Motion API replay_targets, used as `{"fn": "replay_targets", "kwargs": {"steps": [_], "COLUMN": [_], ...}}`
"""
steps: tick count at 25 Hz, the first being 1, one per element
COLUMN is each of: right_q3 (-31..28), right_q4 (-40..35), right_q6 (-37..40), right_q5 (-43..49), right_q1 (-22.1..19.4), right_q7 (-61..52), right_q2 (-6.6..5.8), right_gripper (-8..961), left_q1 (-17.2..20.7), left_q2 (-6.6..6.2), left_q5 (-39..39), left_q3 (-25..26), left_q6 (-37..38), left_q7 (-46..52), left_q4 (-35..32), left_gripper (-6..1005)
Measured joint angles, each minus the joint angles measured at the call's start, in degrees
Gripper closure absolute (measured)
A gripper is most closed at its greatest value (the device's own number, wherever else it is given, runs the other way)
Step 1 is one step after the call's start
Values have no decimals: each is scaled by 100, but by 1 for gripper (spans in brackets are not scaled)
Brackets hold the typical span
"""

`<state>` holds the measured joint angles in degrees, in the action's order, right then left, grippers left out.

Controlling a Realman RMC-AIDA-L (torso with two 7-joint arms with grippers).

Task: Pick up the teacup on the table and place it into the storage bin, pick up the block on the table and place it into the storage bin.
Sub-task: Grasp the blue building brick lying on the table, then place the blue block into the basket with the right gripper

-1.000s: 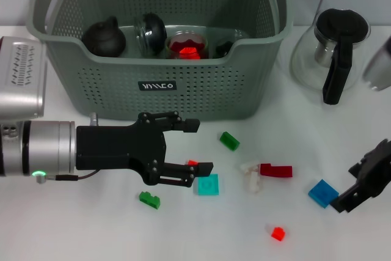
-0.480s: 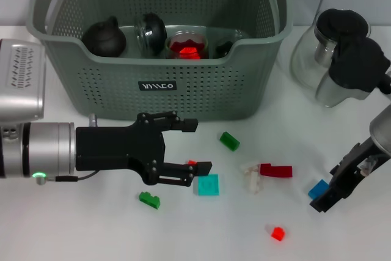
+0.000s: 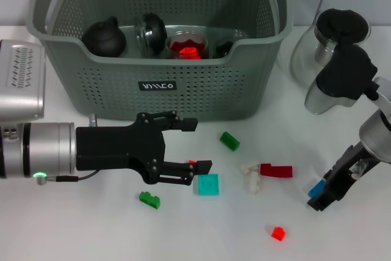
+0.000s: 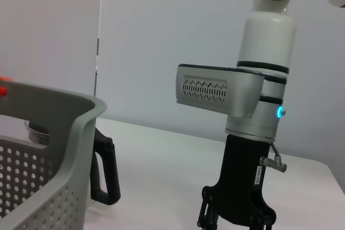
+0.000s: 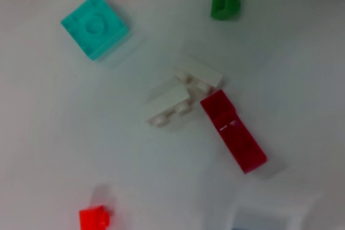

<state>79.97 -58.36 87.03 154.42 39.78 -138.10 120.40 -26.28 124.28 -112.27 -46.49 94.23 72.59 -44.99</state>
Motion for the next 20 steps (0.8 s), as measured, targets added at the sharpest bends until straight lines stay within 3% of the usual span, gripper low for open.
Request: {"fn": "replay_targets", "kwargs": {"steps": [1, 4, 14, 16, 20], "right_q3": [28, 81, 90, 31, -459], "right_q4": [0, 2, -192, -448, -1774], "right_q6": [-9, -10, 142, 320, 1248], "right_q5": [0, 1, 0, -37, -434], "right_q1": [0, 2, -48, -85, -192], "right_q7": [-5, -7, 7, 5, 3], "right_q2": [0, -1, -10, -19, -21], "right_gripper": [74, 278, 494, 519, 532], "left_q1": [0, 0, 0, 0, 43], "left_q2": [0, 0, 0, -4, -10], "left_q5": [0, -1, -16, -29, -71], "left_q3": [0, 0, 49, 62, 84], "left_q6": [-1, -2, -1, -1, -10], "left_q7": [0, 0, 0, 0, -1], "left_q4": [2, 7, 20, 24, 39], "left_gripper": [143, 143, 144, 144, 144]}}
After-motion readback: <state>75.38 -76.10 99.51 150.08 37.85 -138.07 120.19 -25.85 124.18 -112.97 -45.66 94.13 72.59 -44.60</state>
